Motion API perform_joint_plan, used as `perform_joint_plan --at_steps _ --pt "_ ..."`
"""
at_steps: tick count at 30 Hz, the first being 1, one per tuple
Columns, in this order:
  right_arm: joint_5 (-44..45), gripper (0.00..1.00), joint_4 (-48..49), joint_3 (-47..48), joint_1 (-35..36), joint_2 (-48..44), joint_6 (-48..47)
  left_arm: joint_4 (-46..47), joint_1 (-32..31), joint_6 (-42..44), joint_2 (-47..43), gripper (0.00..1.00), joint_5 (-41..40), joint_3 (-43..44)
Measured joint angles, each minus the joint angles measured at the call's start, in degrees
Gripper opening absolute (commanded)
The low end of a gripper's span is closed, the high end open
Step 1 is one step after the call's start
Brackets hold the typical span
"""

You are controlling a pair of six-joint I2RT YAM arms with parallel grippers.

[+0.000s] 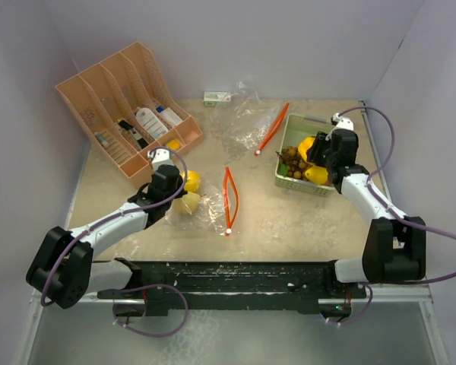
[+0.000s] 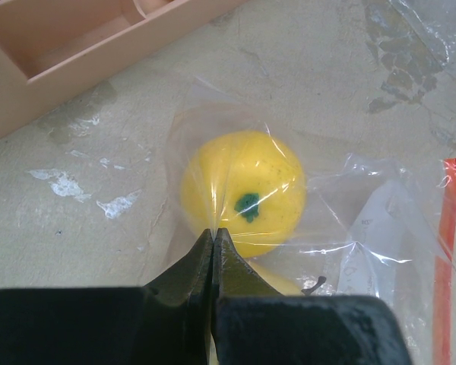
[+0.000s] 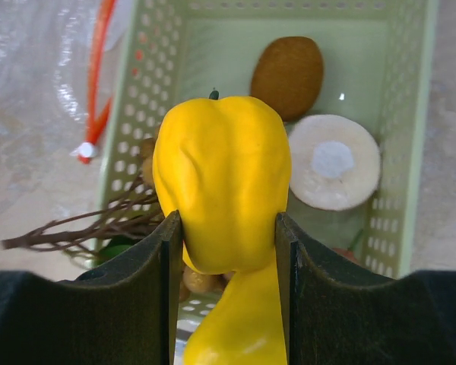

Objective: Open the zip-top bag and remove the fake food
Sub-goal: Place the fake vegetable in the bin, then pick up the fake fruit from the zipper food storage bag.

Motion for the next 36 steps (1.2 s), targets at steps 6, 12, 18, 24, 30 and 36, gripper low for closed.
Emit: perform_joint_plan --at_steps 6,12,18,24,30,36 --pt "2.93 0.65 -0.81 1.05 -1.97 3.17 -0.28 0.44 0.00 0.02 0.02 0.00 0.00 -0.17" --pt "2.82 0.72 -0.79 2.69 -1.95 2.45 -0.48 0.81 0.00 0.02 0.02 0.00 0.02 -0.20" --pt "2.56 0.61 -1.88 3.93 -1.97 -5.07 -1.86 1.14 0.00 0.04 0.02 0.00 0.02 -0.20" --pt "-3.48 0.56 0.11 2.86 -0.22 -12.57 -0.87 1.20 0.00 0.04 0.07 0.00 0.04 -0.20" --pt "-5.03 0.53 5.53 -8.55 16.02 -15.06 3.76 1.18 0.02 0.04 0.07 0.00 0.00 -0.20" --pt "-4.98 0.43 10.80 -12.90 26.84 -5.55 8.02 1.18 0.04 0.02 0.07 0.00 0.04 -0.20"
